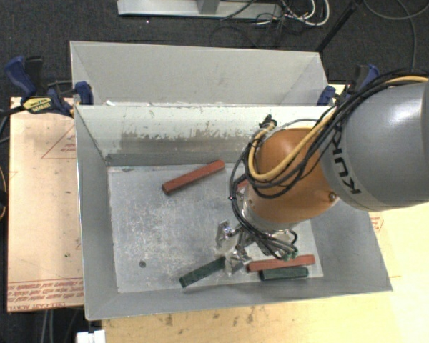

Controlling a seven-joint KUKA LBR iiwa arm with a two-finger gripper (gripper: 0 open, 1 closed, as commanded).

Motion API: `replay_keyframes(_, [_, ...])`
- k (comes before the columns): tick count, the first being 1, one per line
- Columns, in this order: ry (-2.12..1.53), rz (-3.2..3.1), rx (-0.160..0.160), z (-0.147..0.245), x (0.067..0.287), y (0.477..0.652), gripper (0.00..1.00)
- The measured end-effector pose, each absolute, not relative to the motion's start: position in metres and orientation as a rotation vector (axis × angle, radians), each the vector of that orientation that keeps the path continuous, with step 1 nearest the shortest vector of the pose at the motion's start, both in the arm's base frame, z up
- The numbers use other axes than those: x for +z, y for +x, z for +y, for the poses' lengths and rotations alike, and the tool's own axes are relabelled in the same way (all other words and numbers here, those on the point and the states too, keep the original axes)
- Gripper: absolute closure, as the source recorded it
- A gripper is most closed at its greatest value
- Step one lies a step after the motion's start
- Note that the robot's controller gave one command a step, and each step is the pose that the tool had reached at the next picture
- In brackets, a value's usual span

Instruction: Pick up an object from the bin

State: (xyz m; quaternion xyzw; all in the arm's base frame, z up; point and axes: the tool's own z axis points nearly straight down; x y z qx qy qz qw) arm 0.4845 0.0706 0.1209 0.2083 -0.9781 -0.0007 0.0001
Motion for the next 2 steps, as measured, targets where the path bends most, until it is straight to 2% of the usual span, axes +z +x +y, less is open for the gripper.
replay_keyframes(2, [0.653, -3.073, -0.002, 0.0708, 0.1409, 0.4846, 1.0])
